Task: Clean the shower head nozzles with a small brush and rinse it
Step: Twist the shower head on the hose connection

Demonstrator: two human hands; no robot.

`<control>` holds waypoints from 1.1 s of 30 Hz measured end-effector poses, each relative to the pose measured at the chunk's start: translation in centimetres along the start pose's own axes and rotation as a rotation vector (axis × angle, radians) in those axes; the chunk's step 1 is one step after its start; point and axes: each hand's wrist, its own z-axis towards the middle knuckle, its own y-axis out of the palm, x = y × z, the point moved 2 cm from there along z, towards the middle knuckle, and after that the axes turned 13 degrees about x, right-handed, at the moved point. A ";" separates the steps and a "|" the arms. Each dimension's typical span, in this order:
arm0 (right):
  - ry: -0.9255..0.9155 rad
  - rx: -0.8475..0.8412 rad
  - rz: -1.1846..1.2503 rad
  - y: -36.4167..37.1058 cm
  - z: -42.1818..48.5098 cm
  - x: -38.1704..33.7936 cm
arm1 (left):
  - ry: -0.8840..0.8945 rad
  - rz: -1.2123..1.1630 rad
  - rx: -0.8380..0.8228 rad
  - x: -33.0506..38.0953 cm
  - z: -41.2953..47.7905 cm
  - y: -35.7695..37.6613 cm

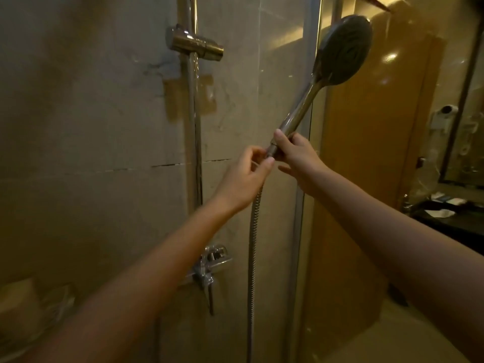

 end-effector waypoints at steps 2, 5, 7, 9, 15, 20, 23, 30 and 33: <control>-0.023 -0.006 -0.071 -1.1 -1.8 0.4 | -0.084 -0.083 -0.015 0.1 -2.2 2.2; -0.091 -0.025 -0.175 -3.0 -4.2 0.8 | -0.169 -0.078 0.085 -0.5 -4.0 4.2; -0.137 -0.058 -0.220 -3.9 -5.3 1.2 | -0.232 -0.095 0.039 -0.8 -4.9 5.7; -0.153 -0.113 -0.239 -4.8 -6.0 1.8 | -0.287 -0.196 0.001 -0.7 -5.7 7.1; 0.097 -0.114 -0.038 -8.0 -4.5 3.1 | -0.306 -0.215 0.008 -1.8 -8.5 11.2; 0.136 -0.015 -0.069 -9.4 -3.3 4.7 | -0.401 -0.305 -0.055 -1.4 -9.6 15.2; 0.111 0.037 -0.024 -10.0 -2.2 5.6 | -0.409 -0.319 -0.069 -1.3 -9.0 16.4; 0.120 -0.007 0.066 -9.4 0.6 6.7 | -0.432 -0.416 -0.108 -2.5 -7.5 17.7; 0.123 -0.030 0.104 -8.6 1.3 7.6 | -0.428 -0.437 -0.134 -3.4 -7.4 17.6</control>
